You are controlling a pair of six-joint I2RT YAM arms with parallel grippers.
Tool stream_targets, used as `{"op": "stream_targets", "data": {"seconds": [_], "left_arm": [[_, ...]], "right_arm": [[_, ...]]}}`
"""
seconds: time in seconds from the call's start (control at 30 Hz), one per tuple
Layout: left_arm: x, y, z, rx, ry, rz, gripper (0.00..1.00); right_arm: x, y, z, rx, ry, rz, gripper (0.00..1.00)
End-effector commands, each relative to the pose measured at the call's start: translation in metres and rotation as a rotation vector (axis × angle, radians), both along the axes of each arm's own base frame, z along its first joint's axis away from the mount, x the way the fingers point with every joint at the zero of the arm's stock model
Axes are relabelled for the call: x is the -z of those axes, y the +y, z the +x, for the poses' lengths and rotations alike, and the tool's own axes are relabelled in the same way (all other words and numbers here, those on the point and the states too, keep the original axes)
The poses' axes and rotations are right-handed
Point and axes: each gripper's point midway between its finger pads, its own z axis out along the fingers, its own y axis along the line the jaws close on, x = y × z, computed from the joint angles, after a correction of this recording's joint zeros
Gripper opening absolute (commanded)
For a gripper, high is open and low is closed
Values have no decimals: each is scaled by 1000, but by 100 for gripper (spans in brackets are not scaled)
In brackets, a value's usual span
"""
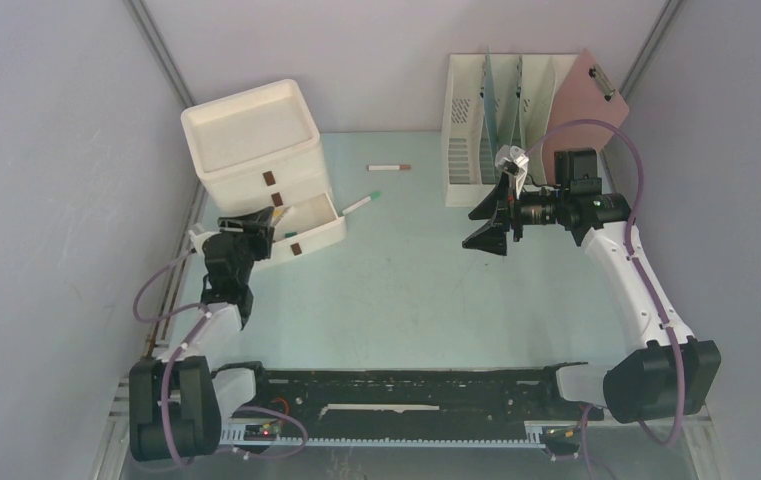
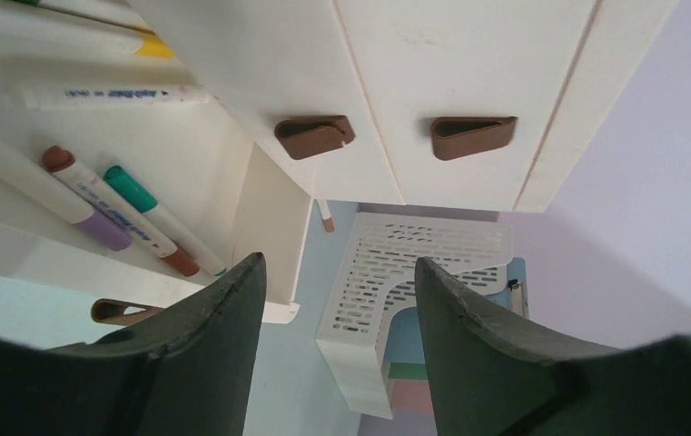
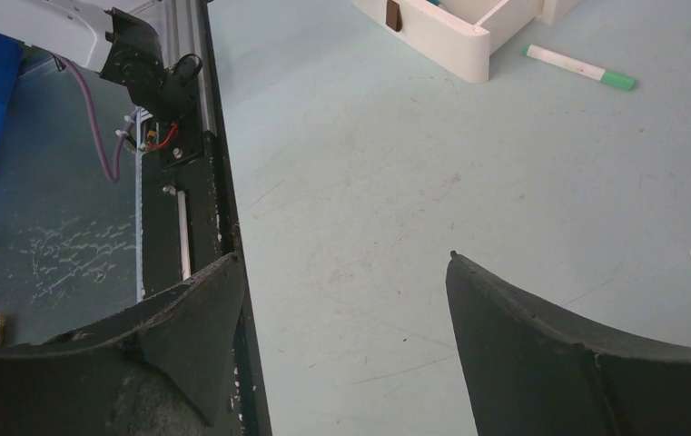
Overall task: Organize the desk
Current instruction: Place the stationery in the drawer.
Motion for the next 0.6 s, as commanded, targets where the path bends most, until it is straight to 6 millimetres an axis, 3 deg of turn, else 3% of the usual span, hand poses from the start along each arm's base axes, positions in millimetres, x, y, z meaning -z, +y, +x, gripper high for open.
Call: {"op": "stream_targets", "data": {"seconds": [0.0,0.37,0.57], "left_arm": [[-29,4,-3,-9,-75,24,65],[-52,-2,-20,21,-145,65,73],[-62,-17,-24,103,-184,67,82]], "right_arm": [[-6,-1,-4,-14,-24,16,89],[-6,-1,-4,-14,-26,16,89],[-6,0,-5,-15,-26,17,89]]}}
